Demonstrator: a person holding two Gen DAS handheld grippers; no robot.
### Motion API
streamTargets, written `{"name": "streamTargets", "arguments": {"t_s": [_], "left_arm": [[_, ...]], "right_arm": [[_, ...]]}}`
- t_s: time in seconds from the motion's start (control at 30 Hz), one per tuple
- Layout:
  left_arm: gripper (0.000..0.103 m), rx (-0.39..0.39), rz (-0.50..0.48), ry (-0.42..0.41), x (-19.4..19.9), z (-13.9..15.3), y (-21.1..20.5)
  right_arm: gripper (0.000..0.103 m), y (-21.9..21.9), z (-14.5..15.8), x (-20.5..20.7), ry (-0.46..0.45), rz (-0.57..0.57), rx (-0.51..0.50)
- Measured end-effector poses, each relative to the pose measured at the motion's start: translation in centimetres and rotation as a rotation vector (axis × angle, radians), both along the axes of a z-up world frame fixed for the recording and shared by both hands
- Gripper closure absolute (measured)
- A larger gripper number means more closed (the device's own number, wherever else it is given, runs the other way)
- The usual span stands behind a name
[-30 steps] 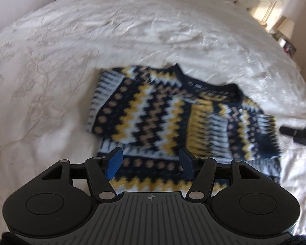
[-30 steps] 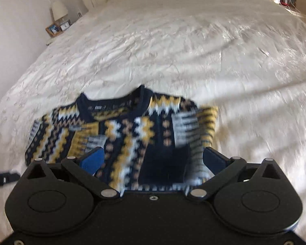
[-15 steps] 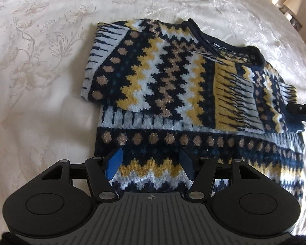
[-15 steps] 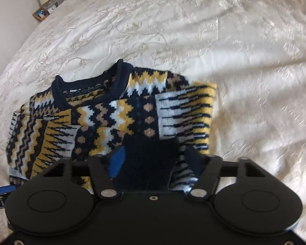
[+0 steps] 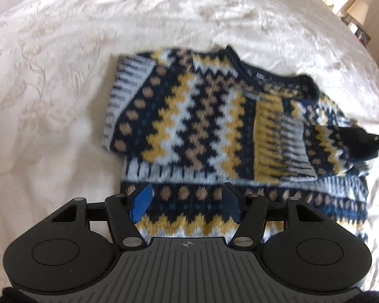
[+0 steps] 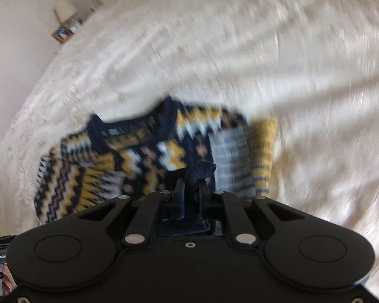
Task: Fold small clothes
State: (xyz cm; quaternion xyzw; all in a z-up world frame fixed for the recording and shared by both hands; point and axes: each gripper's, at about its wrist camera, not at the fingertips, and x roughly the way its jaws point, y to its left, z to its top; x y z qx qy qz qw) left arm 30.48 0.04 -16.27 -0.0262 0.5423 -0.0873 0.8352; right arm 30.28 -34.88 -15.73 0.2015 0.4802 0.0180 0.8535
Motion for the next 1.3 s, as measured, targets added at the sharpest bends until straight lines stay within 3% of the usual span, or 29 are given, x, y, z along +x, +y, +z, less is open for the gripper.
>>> {"name": "streamTargets", "arguments": {"t_s": [0.17, 0.3, 0.5, 0.6, 0.73, 0.97, 1.1, 1.2, 1.3], "left_arm": [[0.044, -0.014, 0.000, -0.060, 1.2, 1.8, -0.2], [0.044, -0.010, -0.011, -0.083, 3.5, 1.9, -1.1], [0.044, 0.012, -0.048, -0.105, 6.7, 1.4, -3.0], [0.044, 0.045, -0.067, -0.072, 8.0, -0.2, -3.4], [0.044, 0.092, -0.061, -0.001, 8.8, -3.0, -2.4], [0.044, 0.110, -0.114, -0.027, 8.4, -3.8, -1.9], [0.044, 0.093, -0.098, -0.026, 8.3, -3.8, -1.3], [0.044, 0.091, -0.098, -0.018, 8.5, -3.9, -1.3], [0.043, 0.088, -0.099, -0.011, 8.8, -4.0, -1.3]], "right_arm": [[0.086, -1.0, 3.1, 0.7, -0.047, -0.020, -0.113], [0.086, -2.3, 1.4, 1.7, 0.020, -0.046, -0.213], [0.085, -2.6, -1.3, 2.4, 0.091, -0.031, -0.225], [0.085, -2.3, -2.1, 2.4, 0.106, -0.035, -0.226], [0.077, -2.6, -3.3, 2.5, 0.142, -0.049, -0.201], [0.051, -3.4, -4.0, 2.4, 0.171, -0.079, -0.199], [0.047, -3.3, -3.9, 2.4, 0.174, -0.079, -0.210], [0.038, -3.2, -3.3, 2.1, 0.156, -0.103, -0.220], [0.037, -2.6, -1.3, 1.3, 0.059, -0.118, -0.275]]}}
